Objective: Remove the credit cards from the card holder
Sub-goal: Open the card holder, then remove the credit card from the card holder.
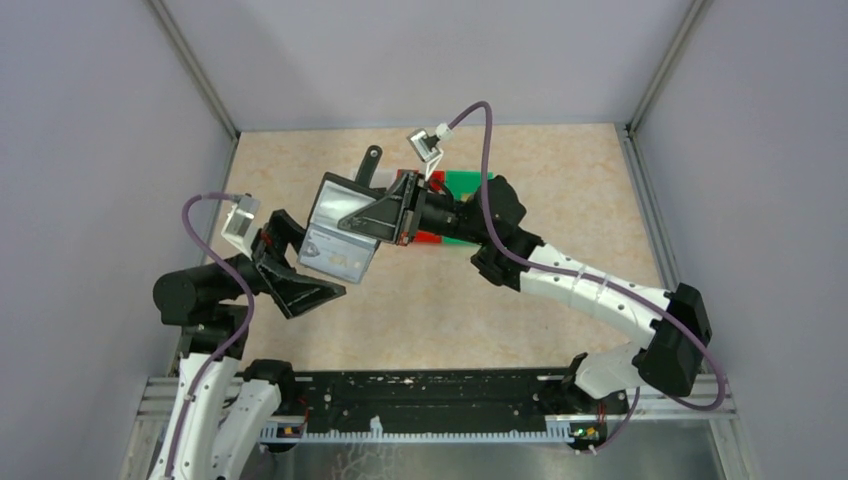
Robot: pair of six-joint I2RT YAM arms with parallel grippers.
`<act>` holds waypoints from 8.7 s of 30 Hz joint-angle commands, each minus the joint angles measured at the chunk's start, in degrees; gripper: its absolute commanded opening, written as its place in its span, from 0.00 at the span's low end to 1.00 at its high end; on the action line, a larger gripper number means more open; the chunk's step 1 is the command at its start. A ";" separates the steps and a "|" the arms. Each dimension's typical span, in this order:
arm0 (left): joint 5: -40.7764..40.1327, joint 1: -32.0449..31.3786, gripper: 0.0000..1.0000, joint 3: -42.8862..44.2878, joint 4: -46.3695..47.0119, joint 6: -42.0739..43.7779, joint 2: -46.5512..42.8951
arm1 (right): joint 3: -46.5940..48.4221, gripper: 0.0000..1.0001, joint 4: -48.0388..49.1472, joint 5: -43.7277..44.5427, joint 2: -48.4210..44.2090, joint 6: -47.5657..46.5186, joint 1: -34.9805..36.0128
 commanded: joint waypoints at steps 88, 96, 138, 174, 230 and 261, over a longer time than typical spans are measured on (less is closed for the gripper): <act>-14.48 -0.05 0.10 0.39 -7.48 -3.18 -3.70 | -19.42 0.49 20.00 29.19 -11.71 -6.13 2.59; -2.05 -0.05 0.08 4.87 -20.49 17.20 0.35 | -3.10 0.83 -17.29 11.61 -13.06 -23.15 -3.03; -5.03 -0.02 0.01 18.79 -72.65 93.66 7.07 | 28.26 0.65 -70.55 14.83 9.06 -55.97 5.10; 16.83 -0.05 0.60 11.93 -46.93 51.00 6.03 | 12.69 0.00 -42.62 -14.07 -2.94 -35.77 0.28; 14.26 0.48 0.02 14.35 -22.33 9.72 13.65 | -11.00 0.53 -17.49 0.46 -15.54 -13.90 -1.18; 13.14 0.48 0.51 14.89 -25.08 7.22 16.58 | -20.70 0.00 19.14 -0.62 -6.16 4.76 -1.19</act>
